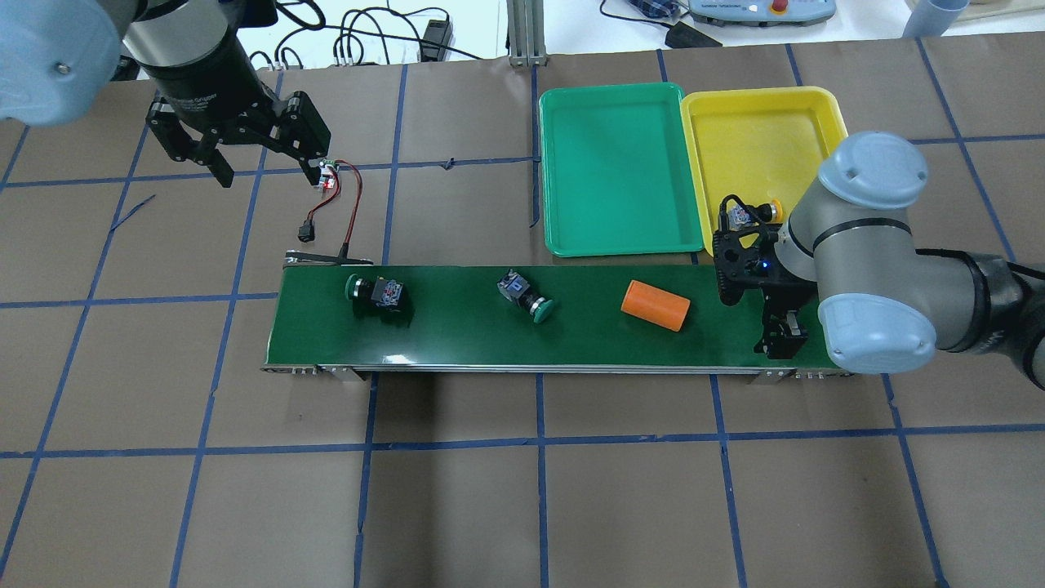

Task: Sort buttons by color to trays
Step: 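Return right gripper to belt's far end while left gripper lifts away, then lower right gripper onto the approaching orange cylinder on the belt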

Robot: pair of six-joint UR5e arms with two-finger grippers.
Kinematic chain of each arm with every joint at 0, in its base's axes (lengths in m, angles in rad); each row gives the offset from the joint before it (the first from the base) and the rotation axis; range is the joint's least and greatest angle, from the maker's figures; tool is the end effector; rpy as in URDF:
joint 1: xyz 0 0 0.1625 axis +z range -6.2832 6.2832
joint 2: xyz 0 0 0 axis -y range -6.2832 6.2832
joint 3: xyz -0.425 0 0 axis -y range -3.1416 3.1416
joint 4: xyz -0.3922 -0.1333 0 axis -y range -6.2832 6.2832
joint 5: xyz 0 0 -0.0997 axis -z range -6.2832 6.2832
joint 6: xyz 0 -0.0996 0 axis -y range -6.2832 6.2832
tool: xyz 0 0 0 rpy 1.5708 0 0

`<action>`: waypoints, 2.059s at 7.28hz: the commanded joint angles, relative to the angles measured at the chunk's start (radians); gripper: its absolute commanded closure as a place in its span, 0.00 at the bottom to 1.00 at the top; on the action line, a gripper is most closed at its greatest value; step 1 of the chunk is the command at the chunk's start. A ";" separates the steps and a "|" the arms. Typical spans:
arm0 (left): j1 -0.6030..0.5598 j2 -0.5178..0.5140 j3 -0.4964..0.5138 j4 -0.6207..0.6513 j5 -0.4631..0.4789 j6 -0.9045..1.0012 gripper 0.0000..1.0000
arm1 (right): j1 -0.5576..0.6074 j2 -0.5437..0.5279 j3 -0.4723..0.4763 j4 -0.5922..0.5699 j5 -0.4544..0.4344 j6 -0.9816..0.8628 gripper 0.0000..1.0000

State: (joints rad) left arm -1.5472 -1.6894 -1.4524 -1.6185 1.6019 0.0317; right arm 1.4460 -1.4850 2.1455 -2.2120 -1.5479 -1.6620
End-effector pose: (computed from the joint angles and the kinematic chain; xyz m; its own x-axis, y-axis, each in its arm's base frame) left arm -0.1175 -0.5402 0.4802 -0.9995 0.0096 -0.0295 0.0081 0.9988 0.0488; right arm 0.0793 -0.4573 0.2438 -0.0336 -0.9993 -0.0171 -0.9991 0.0340 -0.0246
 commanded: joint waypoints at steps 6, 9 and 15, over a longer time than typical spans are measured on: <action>-0.005 -0.001 0.014 -0.003 0.004 0.004 0.00 | 0.001 0.002 -0.001 0.000 0.009 0.004 0.00; -0.005 0.013 0.009 -0.004 0.007 0.001 0.00 | 0.001 0.003 -0.001 -0.002 0.014 0.037 0.00; -0.005 0.008 0.012 -0.004 0.007 -0.006 0.00 | 0.001 0.003 -0.001 -0.002 0.014 0.068 0.00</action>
State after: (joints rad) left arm -1.5520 -1.6843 -1.4402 -1.6229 1.6087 0.0270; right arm 1.4465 -1.4817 2.1445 -2.2135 -1.5338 -1.5943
